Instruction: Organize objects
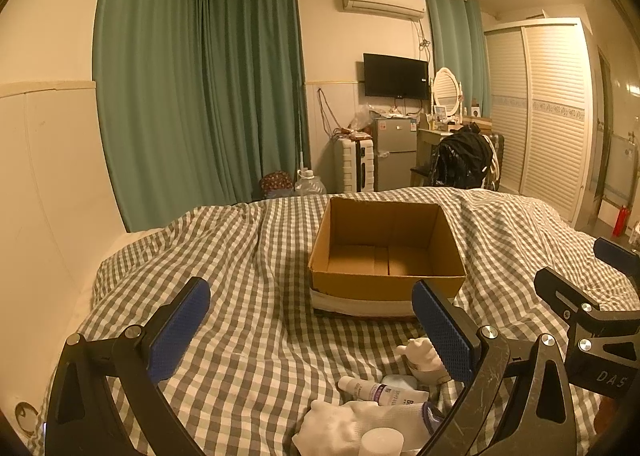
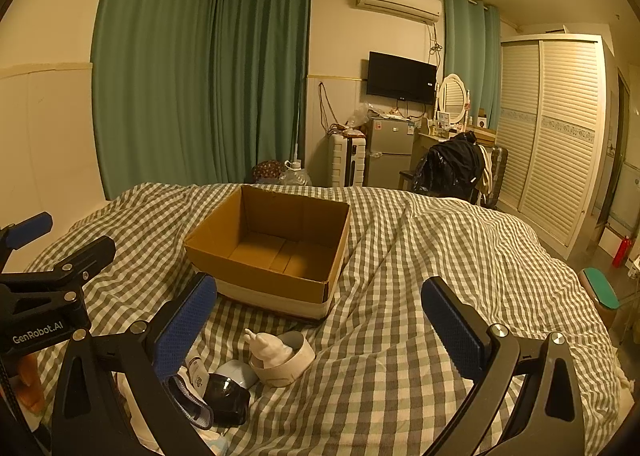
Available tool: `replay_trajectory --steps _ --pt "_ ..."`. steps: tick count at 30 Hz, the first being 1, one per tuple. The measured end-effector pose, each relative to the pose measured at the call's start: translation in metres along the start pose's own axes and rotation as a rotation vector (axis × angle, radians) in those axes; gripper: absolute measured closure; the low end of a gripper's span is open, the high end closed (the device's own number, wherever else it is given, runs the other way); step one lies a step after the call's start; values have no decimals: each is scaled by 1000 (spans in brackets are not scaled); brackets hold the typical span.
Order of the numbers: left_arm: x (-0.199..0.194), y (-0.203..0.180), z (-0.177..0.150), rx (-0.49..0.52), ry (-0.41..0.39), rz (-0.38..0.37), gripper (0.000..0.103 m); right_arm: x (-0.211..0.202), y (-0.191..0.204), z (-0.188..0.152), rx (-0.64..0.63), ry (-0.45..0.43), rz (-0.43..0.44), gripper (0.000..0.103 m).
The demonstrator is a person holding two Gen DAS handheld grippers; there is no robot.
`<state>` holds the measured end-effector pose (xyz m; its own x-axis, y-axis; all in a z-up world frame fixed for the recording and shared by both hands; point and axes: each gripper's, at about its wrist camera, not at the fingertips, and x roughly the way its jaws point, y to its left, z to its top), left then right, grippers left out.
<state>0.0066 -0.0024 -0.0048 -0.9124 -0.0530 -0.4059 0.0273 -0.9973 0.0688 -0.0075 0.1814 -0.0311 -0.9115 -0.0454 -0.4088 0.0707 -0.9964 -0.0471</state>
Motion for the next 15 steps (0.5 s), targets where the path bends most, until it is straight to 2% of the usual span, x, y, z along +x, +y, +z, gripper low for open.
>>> replay_trajectory --steps 15 --pt "-30 0 6 -11 4 6 0 -33 2 14 -25 -33 -23 0"
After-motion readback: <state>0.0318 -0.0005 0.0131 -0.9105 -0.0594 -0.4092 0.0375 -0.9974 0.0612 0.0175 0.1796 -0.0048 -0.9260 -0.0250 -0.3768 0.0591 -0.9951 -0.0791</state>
